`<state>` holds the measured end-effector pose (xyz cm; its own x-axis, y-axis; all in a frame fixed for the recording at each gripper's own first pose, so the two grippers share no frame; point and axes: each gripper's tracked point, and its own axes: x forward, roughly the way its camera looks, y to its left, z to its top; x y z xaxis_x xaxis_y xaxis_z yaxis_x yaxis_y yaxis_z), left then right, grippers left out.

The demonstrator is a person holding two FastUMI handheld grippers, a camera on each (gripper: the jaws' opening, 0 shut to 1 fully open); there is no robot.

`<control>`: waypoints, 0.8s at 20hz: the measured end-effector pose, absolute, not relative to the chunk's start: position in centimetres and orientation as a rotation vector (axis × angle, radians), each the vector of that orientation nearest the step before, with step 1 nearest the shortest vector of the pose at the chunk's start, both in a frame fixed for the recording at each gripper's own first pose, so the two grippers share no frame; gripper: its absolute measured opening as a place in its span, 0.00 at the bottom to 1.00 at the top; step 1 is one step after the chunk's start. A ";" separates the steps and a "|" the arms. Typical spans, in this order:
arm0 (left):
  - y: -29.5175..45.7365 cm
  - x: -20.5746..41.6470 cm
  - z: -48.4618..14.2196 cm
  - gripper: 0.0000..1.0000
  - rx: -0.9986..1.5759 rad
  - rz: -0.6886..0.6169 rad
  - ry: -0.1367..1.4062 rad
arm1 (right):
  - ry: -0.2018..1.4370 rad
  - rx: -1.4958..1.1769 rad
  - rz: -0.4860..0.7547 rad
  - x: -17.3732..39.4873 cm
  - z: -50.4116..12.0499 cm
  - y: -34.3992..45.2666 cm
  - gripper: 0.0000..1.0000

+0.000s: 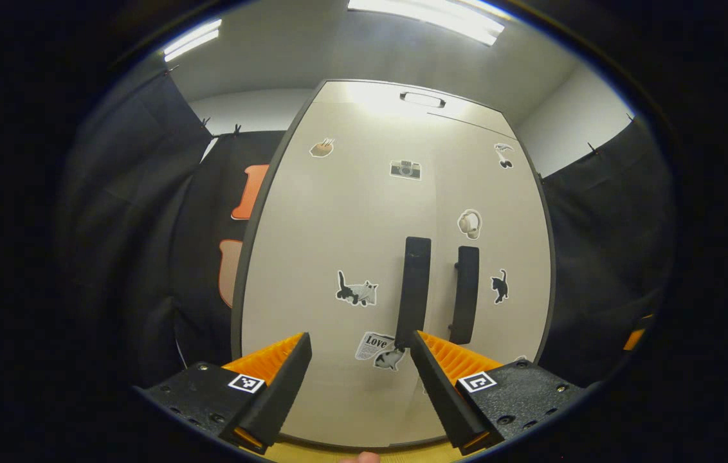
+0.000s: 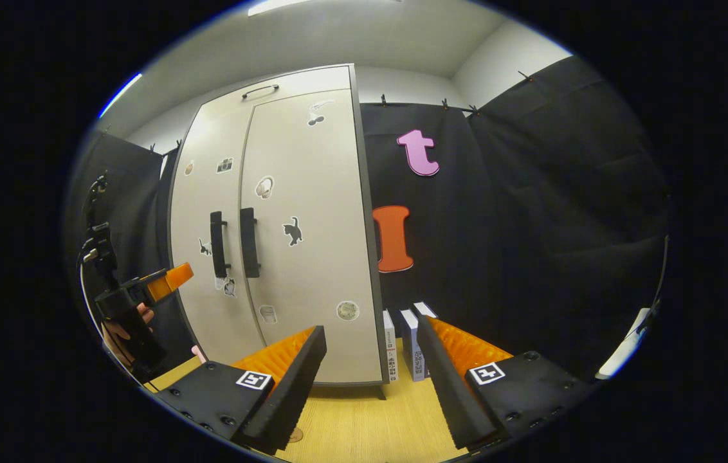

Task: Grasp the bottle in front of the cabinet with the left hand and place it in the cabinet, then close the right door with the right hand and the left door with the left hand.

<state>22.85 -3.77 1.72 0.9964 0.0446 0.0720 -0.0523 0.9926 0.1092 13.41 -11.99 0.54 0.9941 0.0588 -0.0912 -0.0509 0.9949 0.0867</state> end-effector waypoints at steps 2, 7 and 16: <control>-3.6 21.7 1.9 0.94 0.116 0.057 -0.068 | 0.093 0.073 0.068 13.1 0.5 -11.6 0.95; -3.6 19.5 1.6 0.94 0.074 0.072 -0.050 | 0.083 0.091 0.121 11.6 0.3 -9.8 0.95; -2.2 16.6 1.3 0.94 0.082 0.134 -0.050 | 0.117 0.111 0.133 10.0 -1.2 -9.5 0.95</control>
